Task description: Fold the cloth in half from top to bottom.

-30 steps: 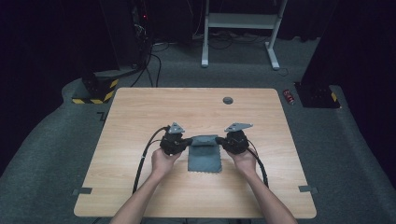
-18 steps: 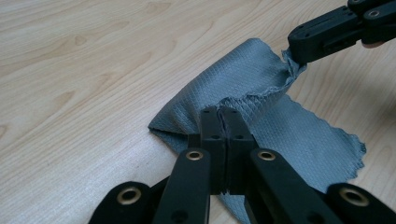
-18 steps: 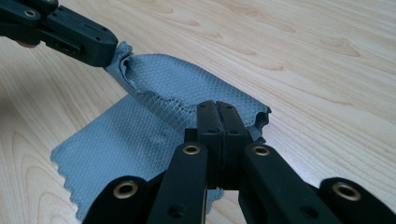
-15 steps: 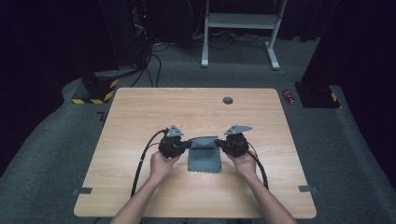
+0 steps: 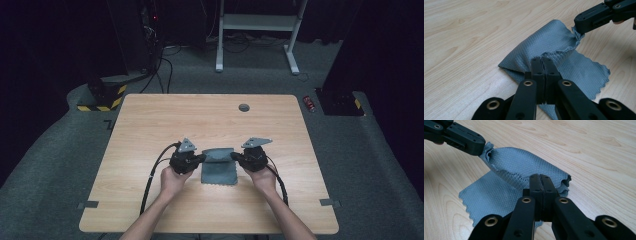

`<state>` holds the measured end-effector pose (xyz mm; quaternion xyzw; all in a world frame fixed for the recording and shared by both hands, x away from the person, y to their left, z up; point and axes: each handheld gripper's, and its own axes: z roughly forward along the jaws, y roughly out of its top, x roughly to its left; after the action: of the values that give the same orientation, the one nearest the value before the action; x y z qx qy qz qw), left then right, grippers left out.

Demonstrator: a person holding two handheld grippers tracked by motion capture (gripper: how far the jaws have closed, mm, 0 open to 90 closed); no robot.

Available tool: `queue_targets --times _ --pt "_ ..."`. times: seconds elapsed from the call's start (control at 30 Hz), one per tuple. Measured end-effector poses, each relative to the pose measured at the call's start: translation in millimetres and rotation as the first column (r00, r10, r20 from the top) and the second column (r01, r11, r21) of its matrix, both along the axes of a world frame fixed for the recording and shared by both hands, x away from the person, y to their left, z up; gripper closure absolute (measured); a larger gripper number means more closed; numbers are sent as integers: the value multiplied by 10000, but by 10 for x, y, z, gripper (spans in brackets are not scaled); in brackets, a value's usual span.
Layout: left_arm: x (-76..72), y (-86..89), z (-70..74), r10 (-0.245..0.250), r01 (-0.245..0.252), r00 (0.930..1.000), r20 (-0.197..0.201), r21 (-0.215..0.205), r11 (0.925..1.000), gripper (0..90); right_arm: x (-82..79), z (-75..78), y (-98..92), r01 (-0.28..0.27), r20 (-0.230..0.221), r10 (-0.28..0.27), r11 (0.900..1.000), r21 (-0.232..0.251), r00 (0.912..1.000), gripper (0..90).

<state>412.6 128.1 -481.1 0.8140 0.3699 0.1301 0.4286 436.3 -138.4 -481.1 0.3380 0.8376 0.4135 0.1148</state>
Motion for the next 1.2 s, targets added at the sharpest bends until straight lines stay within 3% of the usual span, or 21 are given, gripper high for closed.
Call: queue_targets --times 0.63,0.97,1.2 --pt "-122 -50 -31 -291 290 9995 -90 -106 9995 891 -131 -23 -91 -52 -107 54 9999 144 9999 897" --pt "-193 -61 -75 -437 437 9990 -115 11 9990 891 -208 -54 -104 -222 59 222 9998 -20 9997 896" --pt "-238 -54 -142 -483 488 9987 -162 275 9984 890 -272 -110 -107 -367 -127 368 9993 68 9992 894"
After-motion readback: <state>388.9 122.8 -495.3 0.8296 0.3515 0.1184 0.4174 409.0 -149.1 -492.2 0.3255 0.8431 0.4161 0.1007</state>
